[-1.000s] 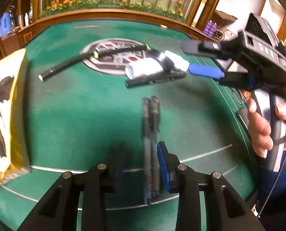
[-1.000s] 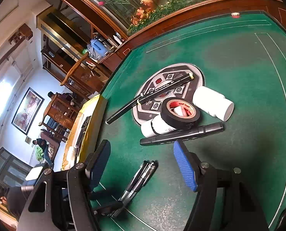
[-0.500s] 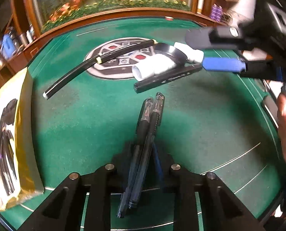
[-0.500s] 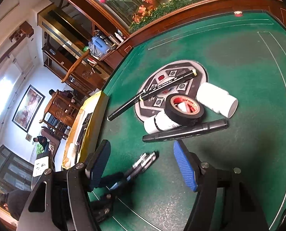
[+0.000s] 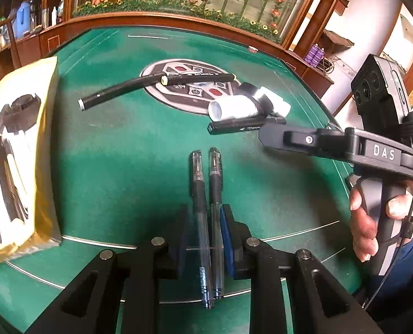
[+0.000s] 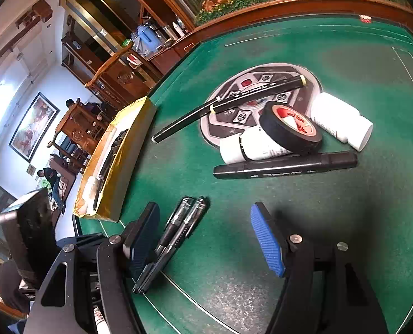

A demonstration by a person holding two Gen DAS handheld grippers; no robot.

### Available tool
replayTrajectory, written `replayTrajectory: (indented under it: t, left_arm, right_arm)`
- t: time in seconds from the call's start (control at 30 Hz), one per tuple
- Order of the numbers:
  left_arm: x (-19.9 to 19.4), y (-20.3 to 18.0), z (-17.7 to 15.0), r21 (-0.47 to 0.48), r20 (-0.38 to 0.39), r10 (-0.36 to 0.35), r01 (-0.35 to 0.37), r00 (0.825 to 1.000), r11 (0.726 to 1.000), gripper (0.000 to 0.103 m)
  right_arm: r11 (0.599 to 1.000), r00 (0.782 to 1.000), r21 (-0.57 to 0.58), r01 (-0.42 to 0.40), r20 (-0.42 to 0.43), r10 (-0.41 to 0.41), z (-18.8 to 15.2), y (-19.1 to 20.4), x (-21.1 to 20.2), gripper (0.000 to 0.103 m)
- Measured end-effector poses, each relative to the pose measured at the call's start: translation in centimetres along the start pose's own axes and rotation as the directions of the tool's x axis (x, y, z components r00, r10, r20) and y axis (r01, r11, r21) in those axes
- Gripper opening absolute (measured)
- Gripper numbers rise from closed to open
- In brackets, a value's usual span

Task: Organize rigid objects
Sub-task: 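Grasp one clear black-capped pen from the left tool with the right tool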

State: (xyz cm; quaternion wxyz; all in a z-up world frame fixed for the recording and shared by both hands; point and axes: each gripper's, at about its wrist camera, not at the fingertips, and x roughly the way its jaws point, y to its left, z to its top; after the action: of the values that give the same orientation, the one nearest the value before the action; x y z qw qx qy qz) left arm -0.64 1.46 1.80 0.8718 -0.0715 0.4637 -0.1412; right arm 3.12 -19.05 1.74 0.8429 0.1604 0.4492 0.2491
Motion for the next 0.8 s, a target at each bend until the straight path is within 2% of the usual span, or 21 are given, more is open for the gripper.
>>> replayTrajectory:
  t: [0.1,0.17,0.33,0.4,0.43,0.5,0.7,0.8]
  left_arm:
    - [0.5,-0.5,-0.2,0.037,-0.024,0.03,-0.029,0.999,0.999,0.022]
    - [1.4,-0.5,-0.1,0.053,-0.038,0.082,-0.08,0.996,0.995,0.02]
    - [1.5,-1.1,-0.3,0.095,-0.012,0.146,-0.144,0.989,0.985,0.018]
    - [1.4,-1.1,-0.6,0.081,-0.002,0.159,-0.158,0.987,0.984,0.009]
    - [1.2,-1.0,-0.7,0.073,-0.001,0.164,-0.164,0.986,0.984,0.008]
    - [0.7,-0.5,-1.2,0.048,0.007,0.197,-0.197,0.98,0.979,0.008]
    - [-0.7,0.8,-3.0,-0.005,0.025,0.182,-0.182,0.983,0.983,0.008]
    - [-0.8,0.9,-3.2,-0.018,0.032,0.168,-0.168,0.985,0.986,0.008]
  right_arm:
    - [1.0,1.0,0.002,-0.003,0.002,0.003,0.0,-0.1,0.0,0.067]
    - [1.0,1.0,0.0,-0.004,0.004,0.004,0.0,0.0,-0.1,0.067]
    - [1.0,1.0,-0.013,0.0,-0.008,0.0,-0.2,0.2,0.1,0.067]
    - [1.0,1.0,-0.024,0.01,-0.017,-0.011,-0.4,0.4,0.3,0.067]
    - [0.999,1.0,-0.037,0.018,-0.02,-0.019,-0.5,0.8,0.5,0.067]
    - [0.994,0.998,-0.098,0.051,-0.03,-0.054,-1.0,1.9,1.0,0.067]
    - [0.951,0.982,-0.266,0.156,-0.06,-0.178,-2.9,5.8,3.9,0.065]
    - [0.904,0.96,-0.35,0.247,-0.039,-0.277,-3.8,7.5,5.2,0.065]
